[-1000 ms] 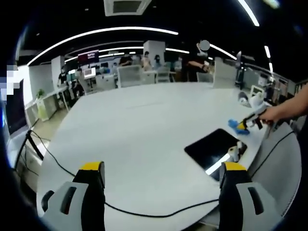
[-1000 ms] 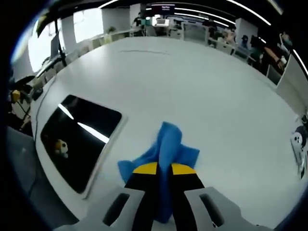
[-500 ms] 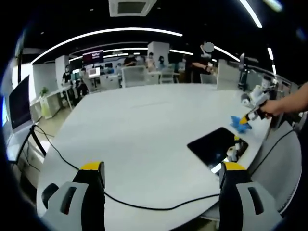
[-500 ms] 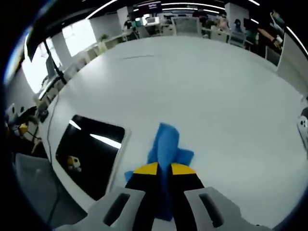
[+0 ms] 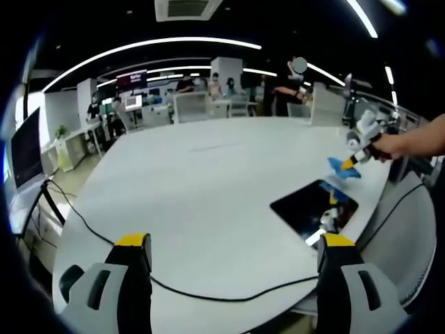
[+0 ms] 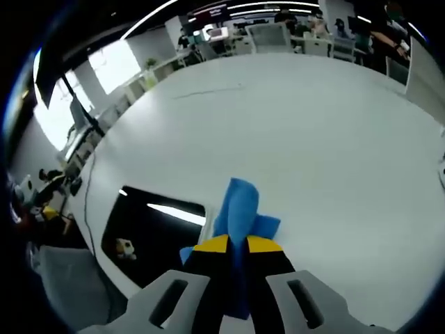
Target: Wipe the mirror surface with the cleaning cloth until all visible marks leave the cleaned area.
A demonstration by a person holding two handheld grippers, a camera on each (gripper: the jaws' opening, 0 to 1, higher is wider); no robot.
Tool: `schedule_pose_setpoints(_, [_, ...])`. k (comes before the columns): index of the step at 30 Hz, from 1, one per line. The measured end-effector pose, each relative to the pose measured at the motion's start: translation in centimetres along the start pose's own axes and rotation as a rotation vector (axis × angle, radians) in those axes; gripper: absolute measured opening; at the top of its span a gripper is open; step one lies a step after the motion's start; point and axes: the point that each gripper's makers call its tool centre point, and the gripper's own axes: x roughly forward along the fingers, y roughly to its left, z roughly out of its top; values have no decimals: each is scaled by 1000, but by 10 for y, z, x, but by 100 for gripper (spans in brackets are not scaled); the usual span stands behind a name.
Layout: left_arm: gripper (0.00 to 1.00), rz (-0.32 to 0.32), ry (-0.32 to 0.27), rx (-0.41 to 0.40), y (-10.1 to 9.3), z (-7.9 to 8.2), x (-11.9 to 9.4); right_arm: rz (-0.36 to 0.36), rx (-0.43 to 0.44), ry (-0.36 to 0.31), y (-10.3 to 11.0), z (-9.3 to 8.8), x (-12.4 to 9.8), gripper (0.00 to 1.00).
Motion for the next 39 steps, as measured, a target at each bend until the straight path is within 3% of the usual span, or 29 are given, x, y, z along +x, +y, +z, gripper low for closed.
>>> schedule_pose_setpoints(9, [100,-16,-4,-4,-1,1,1,52,-36,32,30,2,16,3])
schedule_pose_setpoints(12, [100,-19,-2,-6,-1,-1,0,69,-12,15,40,6,25,3])
schedule_pose_setpoints(21, [100,-29,-3,-11,-2,-4,-4,43,-79,63,54,-7,51,3])
schedule_pose_setpoints(27, [100,-35,4,7,2,-6,-7,24,-102,62,58,-1,52,2])
schedule_pose_setpoints(39, [100,-44,17,6,8,-15,-16,55,-96,73,103,4,69,2])
